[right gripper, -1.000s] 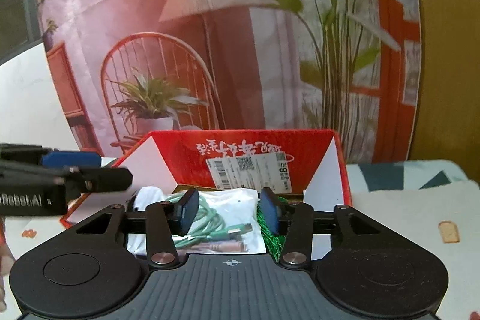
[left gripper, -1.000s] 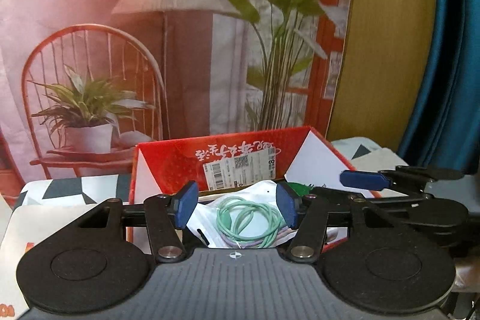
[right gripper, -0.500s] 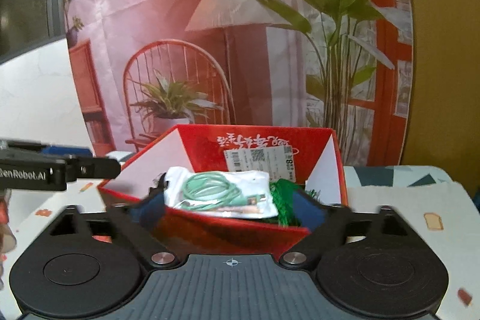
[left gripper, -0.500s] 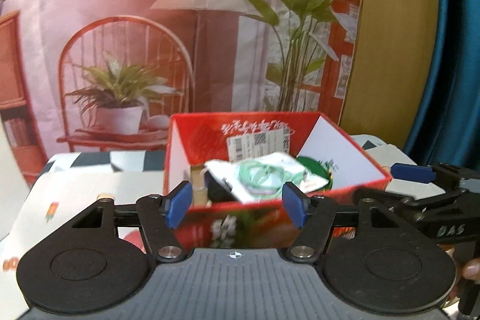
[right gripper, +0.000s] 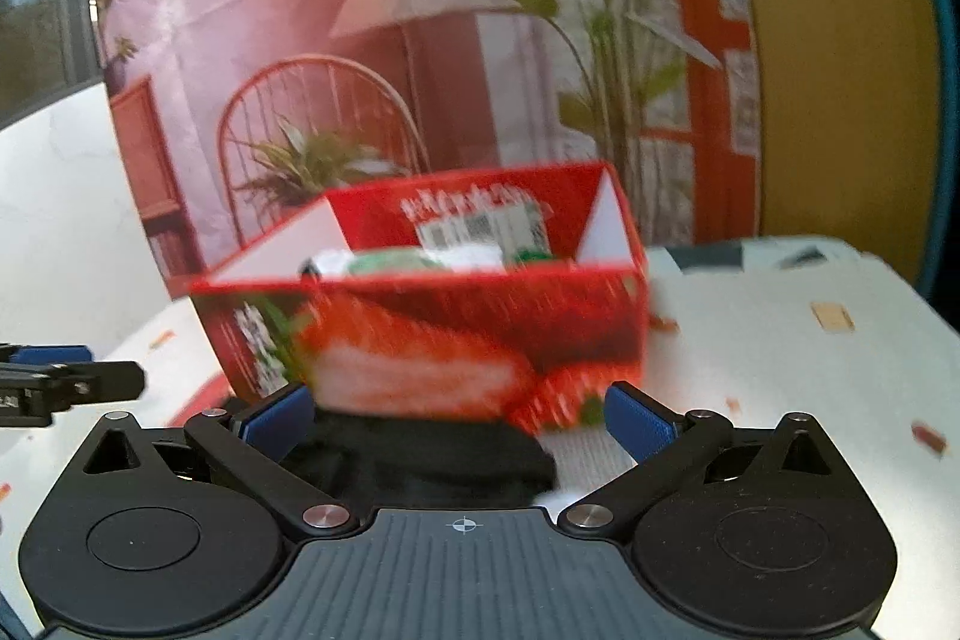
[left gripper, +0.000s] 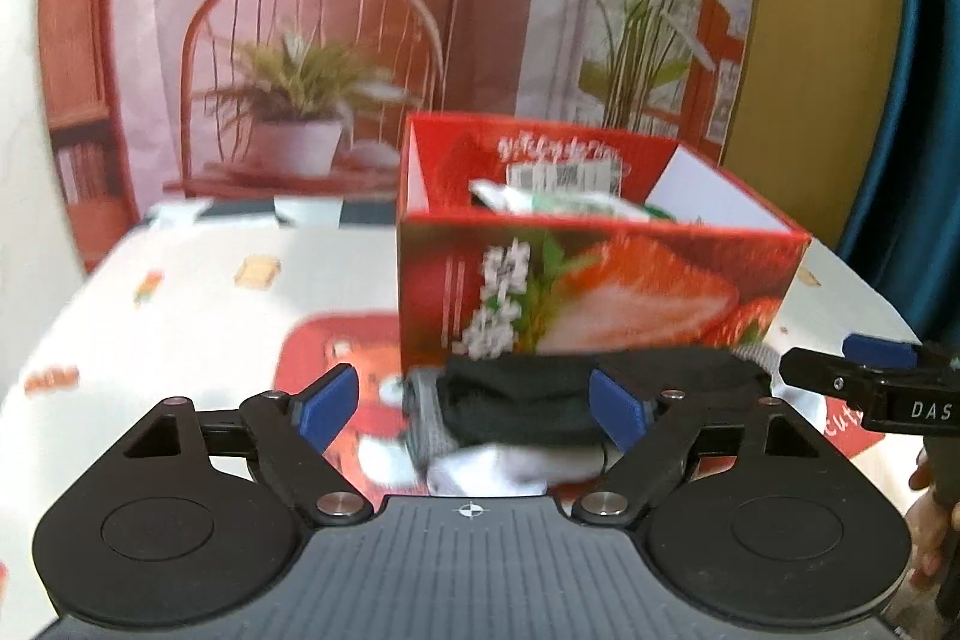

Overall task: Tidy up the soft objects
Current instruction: 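Move both tools back down to the black strap in front of the box, then close both grippers on the black strap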

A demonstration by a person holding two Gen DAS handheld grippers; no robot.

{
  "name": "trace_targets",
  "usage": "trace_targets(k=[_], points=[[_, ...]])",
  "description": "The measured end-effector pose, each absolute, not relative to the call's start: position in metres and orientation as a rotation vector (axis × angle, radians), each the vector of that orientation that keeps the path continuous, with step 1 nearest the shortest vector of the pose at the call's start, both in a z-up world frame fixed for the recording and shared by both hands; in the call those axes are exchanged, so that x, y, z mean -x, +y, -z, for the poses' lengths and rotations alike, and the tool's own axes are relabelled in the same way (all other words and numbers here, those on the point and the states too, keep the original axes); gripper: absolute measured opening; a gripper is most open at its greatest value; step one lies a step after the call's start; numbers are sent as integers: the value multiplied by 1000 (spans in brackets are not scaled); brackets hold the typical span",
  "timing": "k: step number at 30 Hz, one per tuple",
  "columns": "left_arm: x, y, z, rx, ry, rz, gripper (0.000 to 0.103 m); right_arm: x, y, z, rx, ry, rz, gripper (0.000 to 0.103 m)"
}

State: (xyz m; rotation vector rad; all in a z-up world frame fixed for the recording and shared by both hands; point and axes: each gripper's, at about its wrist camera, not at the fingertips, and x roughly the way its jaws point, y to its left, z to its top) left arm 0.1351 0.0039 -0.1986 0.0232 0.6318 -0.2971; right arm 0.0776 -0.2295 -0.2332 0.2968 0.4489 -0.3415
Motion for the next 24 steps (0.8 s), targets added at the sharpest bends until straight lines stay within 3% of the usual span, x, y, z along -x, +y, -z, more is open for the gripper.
trace_targets(k=[11, 18, 24], points=[[-154, 11, 221, 33, 711, 266, 83, -74, -235, 263, -328, 497, 374, 84], [-169, 10, 224, 81, 737, 269, 69, -100, -244, 264, -327, 497, 344, 67], [-175, 11, 232, 92, 752, 261, 67, -115, -249, 286, -339, 561, 389, 66]])
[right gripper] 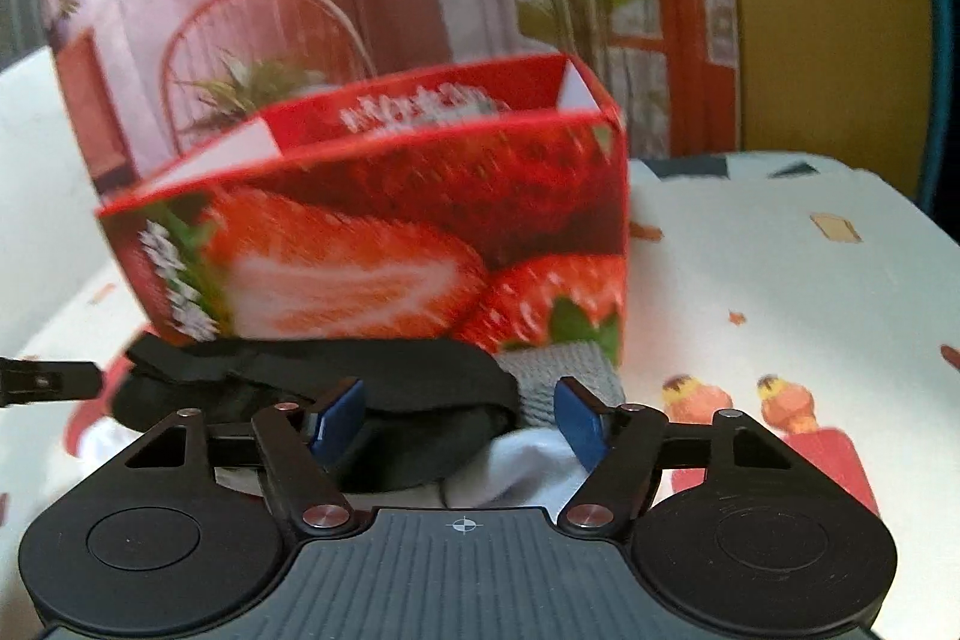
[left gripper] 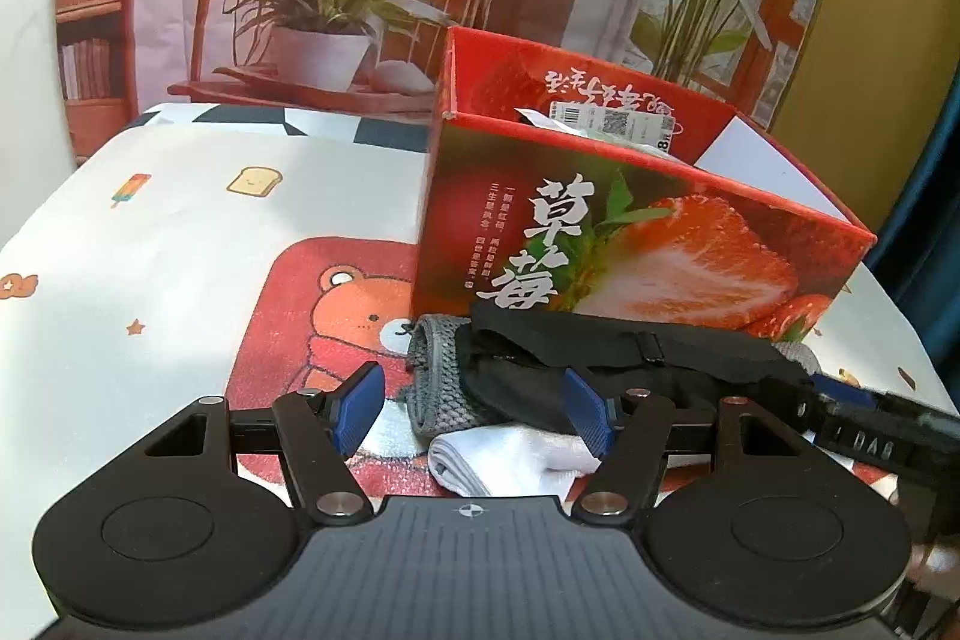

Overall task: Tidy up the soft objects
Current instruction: 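Close both grippers on the black strap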

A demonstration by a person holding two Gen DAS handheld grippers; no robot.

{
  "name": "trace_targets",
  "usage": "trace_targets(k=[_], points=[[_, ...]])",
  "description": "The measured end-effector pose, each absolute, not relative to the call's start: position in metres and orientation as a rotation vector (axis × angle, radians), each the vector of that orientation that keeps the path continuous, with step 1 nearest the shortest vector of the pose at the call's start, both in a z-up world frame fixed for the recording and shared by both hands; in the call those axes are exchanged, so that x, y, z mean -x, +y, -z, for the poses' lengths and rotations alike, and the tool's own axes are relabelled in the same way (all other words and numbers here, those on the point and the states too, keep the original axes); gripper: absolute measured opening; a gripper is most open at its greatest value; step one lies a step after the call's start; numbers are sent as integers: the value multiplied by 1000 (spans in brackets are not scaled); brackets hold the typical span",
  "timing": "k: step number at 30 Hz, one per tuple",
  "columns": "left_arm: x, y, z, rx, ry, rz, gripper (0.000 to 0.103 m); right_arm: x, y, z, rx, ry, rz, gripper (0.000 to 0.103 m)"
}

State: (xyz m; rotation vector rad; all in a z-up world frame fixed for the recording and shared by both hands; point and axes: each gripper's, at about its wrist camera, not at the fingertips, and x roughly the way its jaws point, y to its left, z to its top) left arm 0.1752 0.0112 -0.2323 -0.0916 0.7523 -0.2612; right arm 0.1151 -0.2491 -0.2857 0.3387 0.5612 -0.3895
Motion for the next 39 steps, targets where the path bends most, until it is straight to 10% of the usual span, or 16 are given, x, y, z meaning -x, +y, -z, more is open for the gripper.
trace_targets(k=[3, 39], points=[[-183, 10, 235, 95, 767, 273, 52, -115, -244, 294, -306, 572, 387, 65], [-193, 6, 252, 225, 858, 301, 47, -117, -246, 302, -318, 584, 359, 64]])
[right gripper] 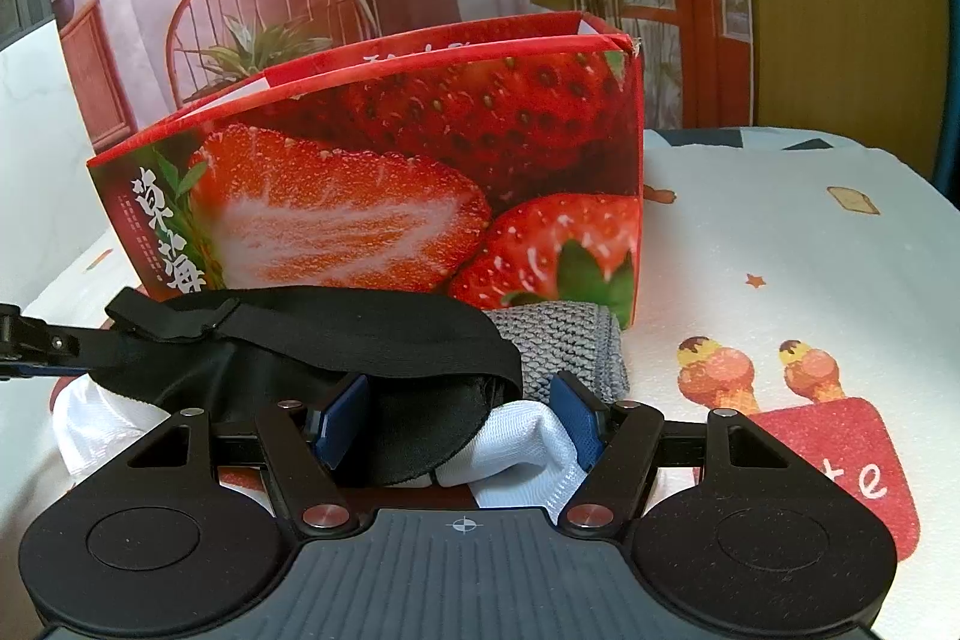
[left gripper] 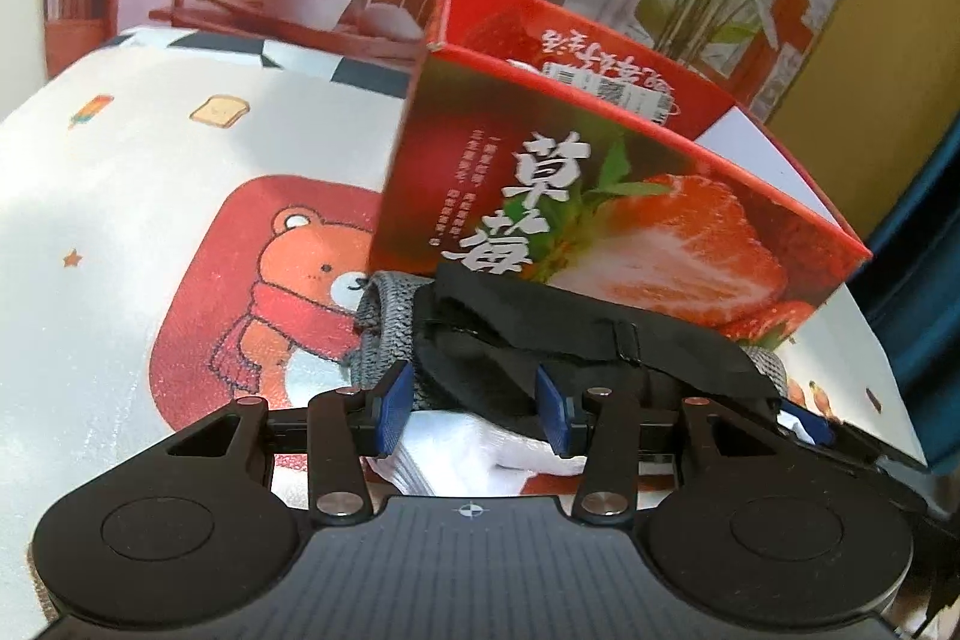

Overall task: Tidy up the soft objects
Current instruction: 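Close both grippers on the black strap, then lift the black strap with both grippers up over the red box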

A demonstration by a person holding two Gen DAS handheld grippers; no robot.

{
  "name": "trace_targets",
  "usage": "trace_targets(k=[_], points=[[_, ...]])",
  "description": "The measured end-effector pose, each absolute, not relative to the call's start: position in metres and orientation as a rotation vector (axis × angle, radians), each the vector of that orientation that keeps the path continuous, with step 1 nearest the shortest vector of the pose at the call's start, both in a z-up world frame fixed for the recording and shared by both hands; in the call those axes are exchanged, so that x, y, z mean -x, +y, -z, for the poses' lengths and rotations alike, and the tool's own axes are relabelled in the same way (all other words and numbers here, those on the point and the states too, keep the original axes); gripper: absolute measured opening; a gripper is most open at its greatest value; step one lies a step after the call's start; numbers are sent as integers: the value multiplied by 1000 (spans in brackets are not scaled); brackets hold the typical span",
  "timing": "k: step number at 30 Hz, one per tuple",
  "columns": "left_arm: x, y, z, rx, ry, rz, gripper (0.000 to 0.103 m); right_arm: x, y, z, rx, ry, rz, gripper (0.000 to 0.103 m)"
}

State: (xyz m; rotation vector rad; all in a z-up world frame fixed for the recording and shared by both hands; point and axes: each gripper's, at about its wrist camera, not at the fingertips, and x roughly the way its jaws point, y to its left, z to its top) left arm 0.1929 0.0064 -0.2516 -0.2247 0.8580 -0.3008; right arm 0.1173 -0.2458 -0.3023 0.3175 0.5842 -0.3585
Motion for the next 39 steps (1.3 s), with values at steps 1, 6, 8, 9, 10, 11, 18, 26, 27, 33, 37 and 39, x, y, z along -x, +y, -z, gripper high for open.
trace_targets(k=[1, 6, 8, 9, 10, 11, 18, 26, 27, 33, 37, 39], points=[[-196, 7, 253, 226, 862, 299, 47, -117, -246, 302, -318, 584, 358, 64], [-210, 3, 257, 231, 871, 296, 47, -117, -246, 302, -319, 584, 358, 64], [-213, -1, 256, 220, 869, 299, 47, -117, -246, 302, -318, 584, 358, 64], [-214, -3, 256, 211, 867, 298, 47, -117, -246, 302, -318, 584, 358, 64], [-215, -6, 256, 201, 866, 299, 47, -117, -246, 302, -318, 584, 358, 64], [-215, -8, 256, 191, 868, 300, 47, -117, -246, 302, -318, 584, 358, 64], [-201, -14, 251, 111, 816, 251, 18, -117, -247, 303, -328, 584, 348, 64], [-171, -21, 231, 5, 704, 253, 12, -103, -260, 298, -444, 534, 311, 31], [-169, -21, 230, 4, 698, 254, 12, -100, -260, 295, -452, 522, 315, 26], [-162, -17, 230, 35, 701, 261, 11, -90, -251, 276, -388, 471, 310, 14], [-161, -11, 236, 96, 745, 273, 11, -87, -244, 270, -364, 474, 301, 13], [-158, -8, 237, 118, 754, 277, 11, -86, -243, 271, -372, 479, 300, 13]])
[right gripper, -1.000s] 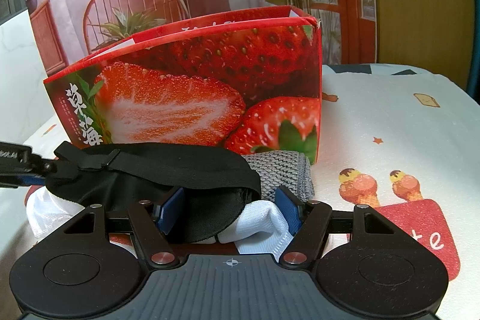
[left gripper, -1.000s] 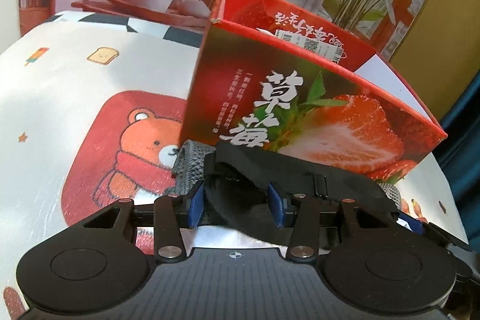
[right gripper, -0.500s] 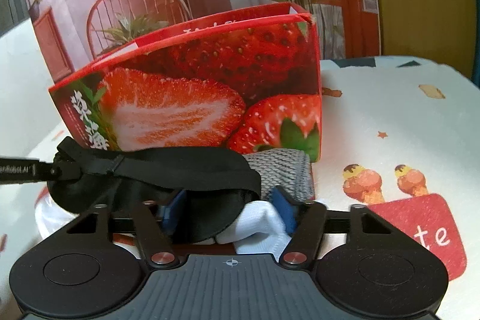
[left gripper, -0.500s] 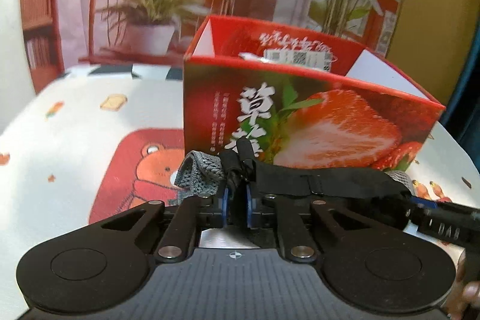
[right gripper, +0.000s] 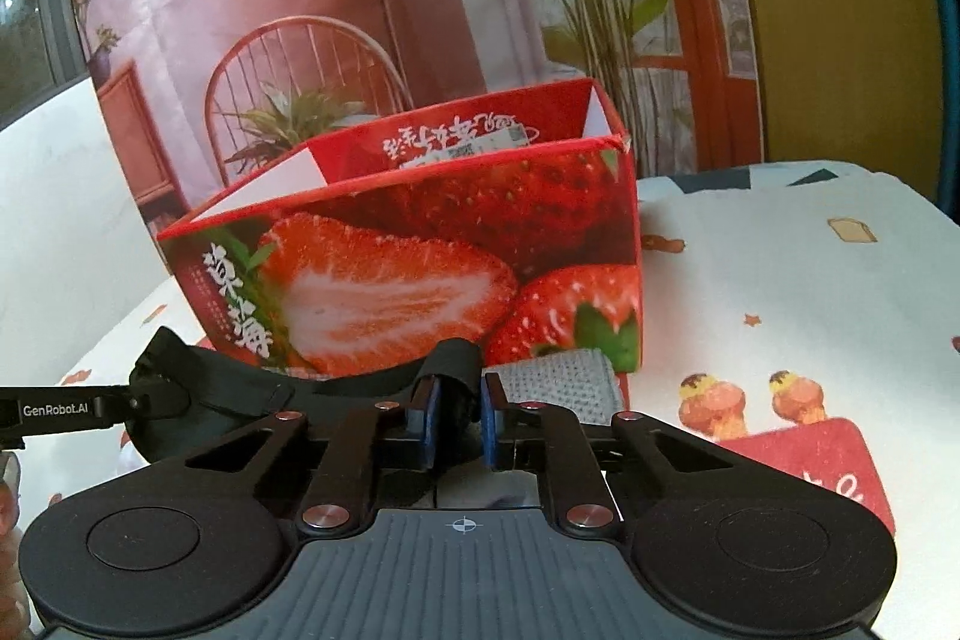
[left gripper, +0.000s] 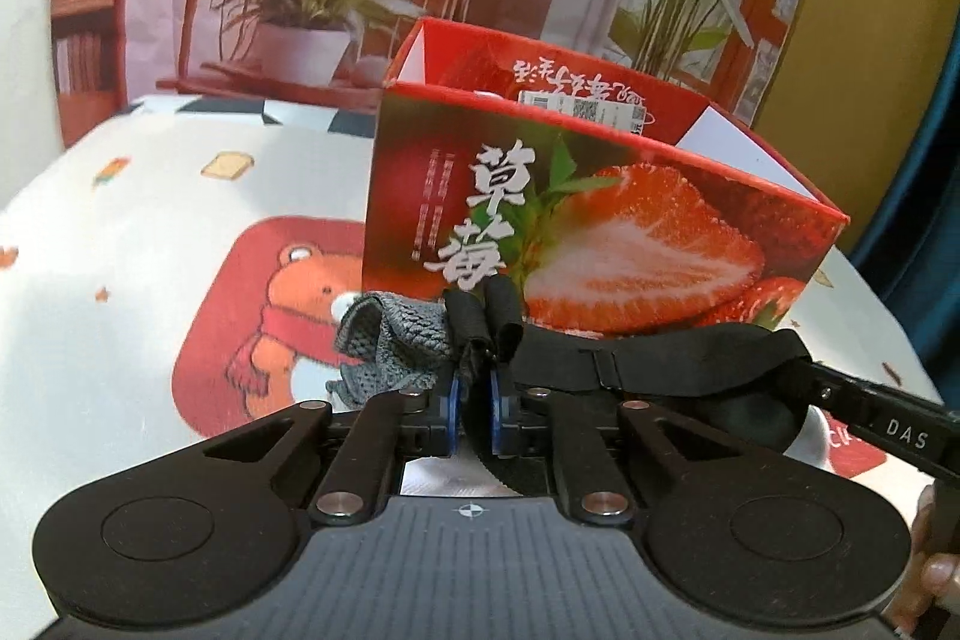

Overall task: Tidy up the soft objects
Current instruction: 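Lift the black strap with both grippers up over the red box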

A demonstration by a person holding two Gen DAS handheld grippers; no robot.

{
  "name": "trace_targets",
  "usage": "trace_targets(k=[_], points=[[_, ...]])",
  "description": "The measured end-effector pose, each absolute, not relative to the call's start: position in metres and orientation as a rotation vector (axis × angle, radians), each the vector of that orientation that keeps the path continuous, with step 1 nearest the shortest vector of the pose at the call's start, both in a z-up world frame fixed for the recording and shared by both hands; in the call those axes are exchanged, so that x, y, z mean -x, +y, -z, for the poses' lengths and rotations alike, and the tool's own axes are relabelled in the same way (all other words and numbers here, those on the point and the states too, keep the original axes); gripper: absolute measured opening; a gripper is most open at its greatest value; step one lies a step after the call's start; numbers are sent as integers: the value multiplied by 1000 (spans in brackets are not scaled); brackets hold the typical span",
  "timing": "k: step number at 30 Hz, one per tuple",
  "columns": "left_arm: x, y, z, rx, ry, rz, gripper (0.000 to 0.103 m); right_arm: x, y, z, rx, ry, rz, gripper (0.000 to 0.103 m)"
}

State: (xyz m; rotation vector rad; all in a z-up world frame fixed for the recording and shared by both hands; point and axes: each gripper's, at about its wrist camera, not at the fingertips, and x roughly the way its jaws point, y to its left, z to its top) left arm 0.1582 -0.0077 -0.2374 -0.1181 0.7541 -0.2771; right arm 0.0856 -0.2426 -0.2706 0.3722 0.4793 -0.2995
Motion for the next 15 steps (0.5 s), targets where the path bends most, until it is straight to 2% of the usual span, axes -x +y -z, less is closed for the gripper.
trace_targets(k=[15], points=[[-137, -6, 228, 111, 711, 303, 10, -64, -226, 261, -357, 464, 298, 12]])
